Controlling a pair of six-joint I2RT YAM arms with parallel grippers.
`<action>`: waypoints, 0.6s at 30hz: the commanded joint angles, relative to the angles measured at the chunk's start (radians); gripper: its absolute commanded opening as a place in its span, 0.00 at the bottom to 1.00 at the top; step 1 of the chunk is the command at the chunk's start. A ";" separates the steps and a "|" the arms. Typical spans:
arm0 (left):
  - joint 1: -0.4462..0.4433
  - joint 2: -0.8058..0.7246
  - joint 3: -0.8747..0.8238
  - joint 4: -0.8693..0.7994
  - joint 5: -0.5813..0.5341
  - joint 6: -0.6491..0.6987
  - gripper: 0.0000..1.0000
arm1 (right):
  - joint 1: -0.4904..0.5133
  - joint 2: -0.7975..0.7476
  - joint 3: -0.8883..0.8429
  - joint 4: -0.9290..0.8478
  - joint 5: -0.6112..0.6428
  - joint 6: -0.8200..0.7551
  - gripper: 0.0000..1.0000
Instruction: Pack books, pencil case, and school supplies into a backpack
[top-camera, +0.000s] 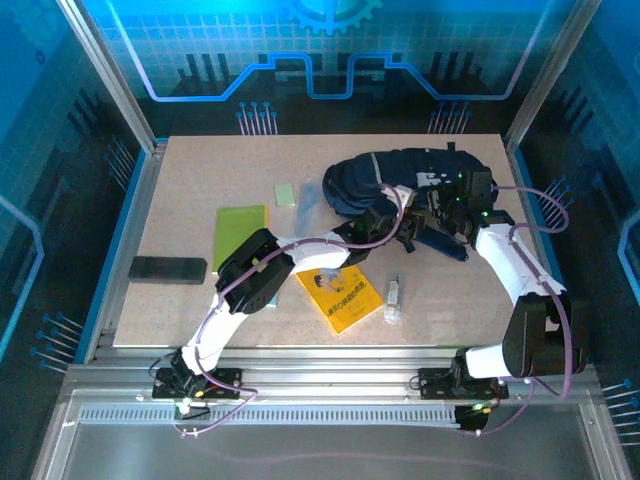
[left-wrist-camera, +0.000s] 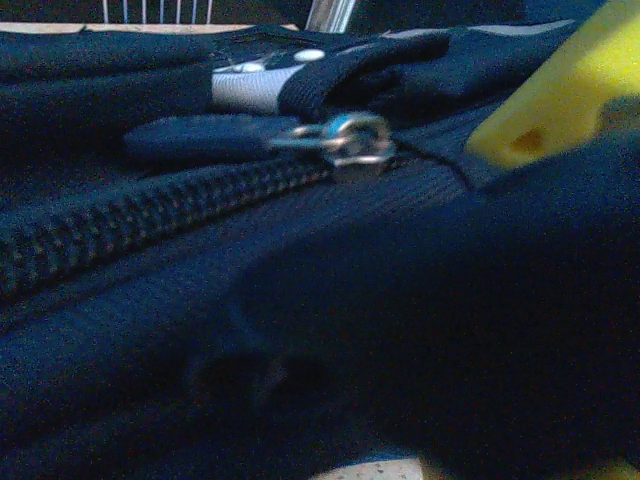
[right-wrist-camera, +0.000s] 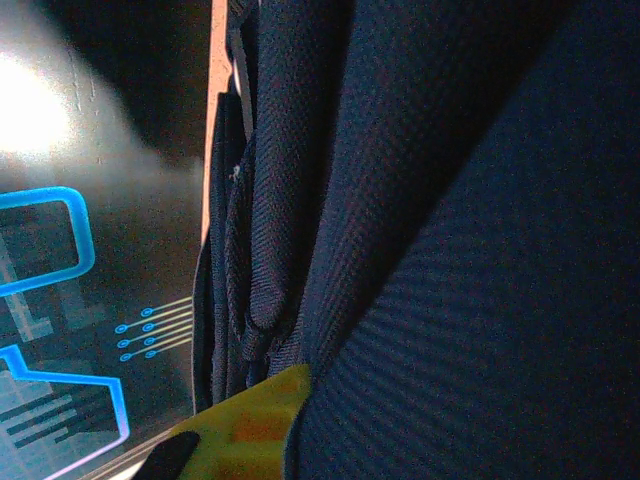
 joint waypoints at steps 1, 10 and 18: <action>0.012 0.019 0.029 0.036 -0.023 0.026 0.31 | 0.016 -0.061 -0.005 0.016 -0.068 0.014 0.00; 0.025 -0.148 -0.155 -0.071 0.155 -0.072 0.00 | -0.048 -0.012 0.008 0.015 -0.026 -0.114 0.00; 0.099 -0.258 -0.266 -0.192 0.381 -0.181 0.00 | -0.098 0.019 0.024 0.011 -0.005 -0.228 0.00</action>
